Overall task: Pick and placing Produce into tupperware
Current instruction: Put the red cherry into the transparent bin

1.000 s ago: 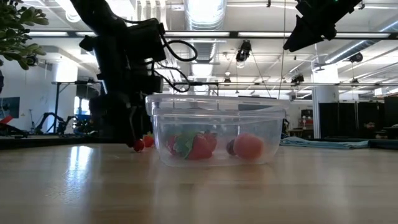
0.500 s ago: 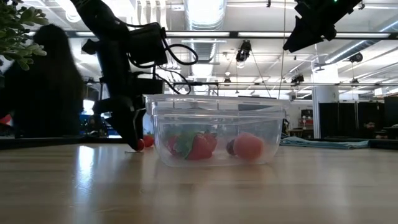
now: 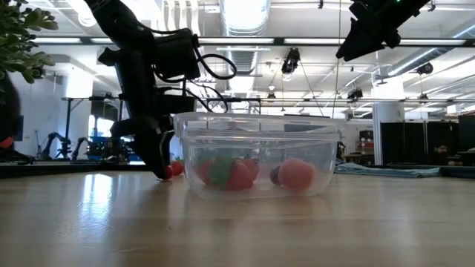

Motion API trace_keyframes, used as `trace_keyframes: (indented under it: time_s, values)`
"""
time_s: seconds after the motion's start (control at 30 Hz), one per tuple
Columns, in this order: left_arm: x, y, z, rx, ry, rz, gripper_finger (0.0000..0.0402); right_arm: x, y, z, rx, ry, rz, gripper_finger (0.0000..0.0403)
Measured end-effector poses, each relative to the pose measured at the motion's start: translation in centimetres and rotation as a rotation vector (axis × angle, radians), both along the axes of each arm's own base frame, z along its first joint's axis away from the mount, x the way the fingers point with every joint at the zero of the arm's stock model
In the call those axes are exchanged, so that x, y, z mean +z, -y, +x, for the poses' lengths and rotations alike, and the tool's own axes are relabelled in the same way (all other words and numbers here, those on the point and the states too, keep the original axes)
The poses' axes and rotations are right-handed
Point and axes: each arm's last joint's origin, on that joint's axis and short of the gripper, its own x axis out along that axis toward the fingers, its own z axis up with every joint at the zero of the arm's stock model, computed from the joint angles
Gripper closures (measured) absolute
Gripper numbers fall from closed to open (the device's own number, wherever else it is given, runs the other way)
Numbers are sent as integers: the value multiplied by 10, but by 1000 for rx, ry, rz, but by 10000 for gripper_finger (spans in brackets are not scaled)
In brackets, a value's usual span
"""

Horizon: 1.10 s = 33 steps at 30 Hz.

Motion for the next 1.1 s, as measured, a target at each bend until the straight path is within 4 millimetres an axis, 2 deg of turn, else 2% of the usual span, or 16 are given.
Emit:
trace_keyframes:
  time_s: [0.57,0.87,1.1]
  values:
    - [0,0,0,-7,2,-16,283,0,0,0,-3,7,5,209]
    - [0,0,0,-5,3,-16,335,0,0,0,-3,7,5,209]
    - [10,0,5,0,30,-17,337,0,0,0,-3,6,5,209]
